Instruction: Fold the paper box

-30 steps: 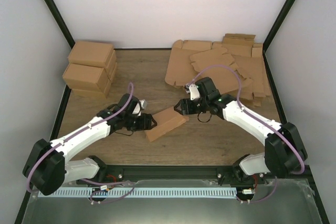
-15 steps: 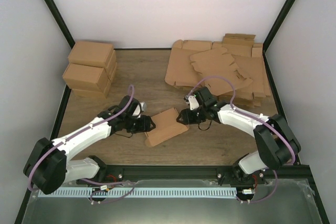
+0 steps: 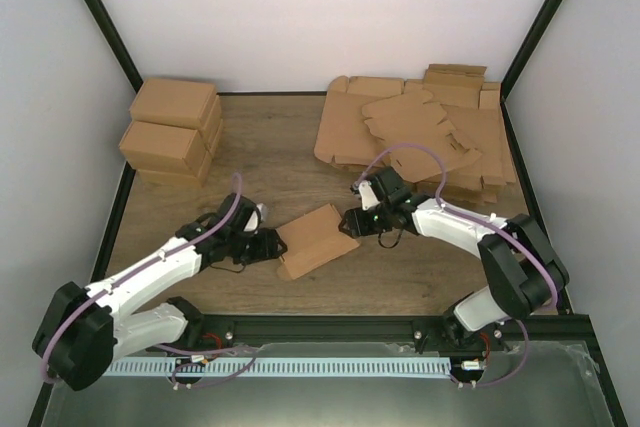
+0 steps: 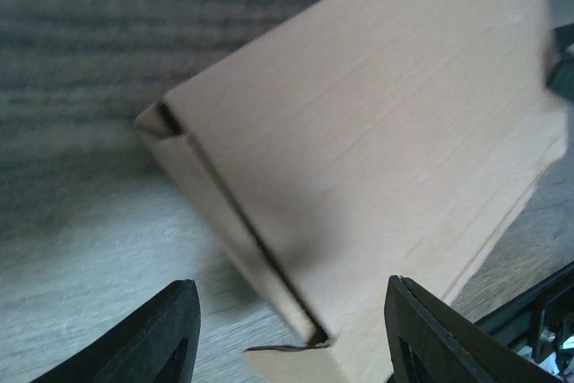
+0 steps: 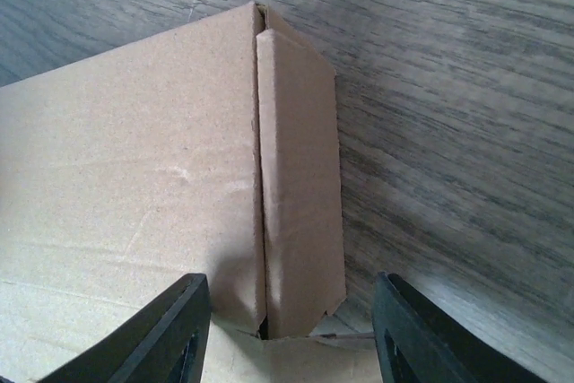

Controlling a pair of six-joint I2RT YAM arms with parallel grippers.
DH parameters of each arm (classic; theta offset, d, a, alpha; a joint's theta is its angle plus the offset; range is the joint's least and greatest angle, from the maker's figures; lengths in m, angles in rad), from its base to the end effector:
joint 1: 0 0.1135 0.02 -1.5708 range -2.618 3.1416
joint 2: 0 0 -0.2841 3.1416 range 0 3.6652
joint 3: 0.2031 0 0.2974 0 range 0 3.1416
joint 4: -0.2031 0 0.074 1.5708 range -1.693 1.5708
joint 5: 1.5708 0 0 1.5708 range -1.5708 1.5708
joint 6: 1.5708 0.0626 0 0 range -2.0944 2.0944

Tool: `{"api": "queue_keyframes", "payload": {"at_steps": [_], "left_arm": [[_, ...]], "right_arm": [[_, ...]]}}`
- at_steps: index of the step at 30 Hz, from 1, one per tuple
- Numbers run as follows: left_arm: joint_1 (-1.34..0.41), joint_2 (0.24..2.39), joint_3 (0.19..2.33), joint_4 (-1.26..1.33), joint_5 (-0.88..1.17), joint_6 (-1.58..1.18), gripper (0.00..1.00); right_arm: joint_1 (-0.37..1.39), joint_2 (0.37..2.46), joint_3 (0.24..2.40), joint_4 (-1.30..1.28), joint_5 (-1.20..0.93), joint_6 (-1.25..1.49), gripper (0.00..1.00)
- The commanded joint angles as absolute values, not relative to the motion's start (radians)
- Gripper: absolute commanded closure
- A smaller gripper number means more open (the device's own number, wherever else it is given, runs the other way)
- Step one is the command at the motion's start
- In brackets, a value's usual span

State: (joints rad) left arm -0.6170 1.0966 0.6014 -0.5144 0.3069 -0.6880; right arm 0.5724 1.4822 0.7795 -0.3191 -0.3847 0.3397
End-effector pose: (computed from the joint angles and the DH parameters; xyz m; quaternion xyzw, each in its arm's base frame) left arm 0.1899 -0.1579 0.1674 0.0086 0.9505 -0.2829 0.1283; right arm 0.2603 0.1957 0.1414 -0.1611 0.9324 0.2824 0.1578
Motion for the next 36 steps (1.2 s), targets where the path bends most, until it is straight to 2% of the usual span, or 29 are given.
{"api": "queue_keyframes", "payload": {"at_steps": [1, 9, 18, 28, 30, 33, 36], "left_arm": [[-0.611, 1.083, 0.512, -0.426, 0.348, -0.765, 0.42], [-0.61, 1.141, 0.453, -0.307, 0.386, -0.785, 0.56], [-0.611, 1.202, 0.468, -0.265, 0.359, -0.759, 0.61], [-0.609, 1.308, 0.579, -0.24, 0.325, -0.704, 0.62], [-0.609, 1.309, 0.6, -0.261, 0.289, -0.69, 0.61], [-0.609, 1.284, 0.633, -0.315, 0.215, -0.657, 0.53], [-0.608, 1.239, 0.647, -0.368, 0.153, -0.638, 0.44]], "right_arm": [[0.573, 1.515, 0.759, -0.265, -0.406, 0.315, 0.48], [0.573, 1.536, 0.698, -0.186, -0.479, 0.344, 0.54], [0.573, 1.529, 0.655, -0.137, -0.497, 0.368, 0.59], [0.572, 1.492, 0.661, -0.151, -0.428, 0.386, 0.6], [0.571, 1.505, 0.68, -0.157, -0.401, 0.388, 0.6], [0.569, 1.513, 0.707, -0.173, -0.393, 0.382, 0.6], [0.569, 1.488, 0.713, -0.191, -0.376, 0.371, 0.51]]}}
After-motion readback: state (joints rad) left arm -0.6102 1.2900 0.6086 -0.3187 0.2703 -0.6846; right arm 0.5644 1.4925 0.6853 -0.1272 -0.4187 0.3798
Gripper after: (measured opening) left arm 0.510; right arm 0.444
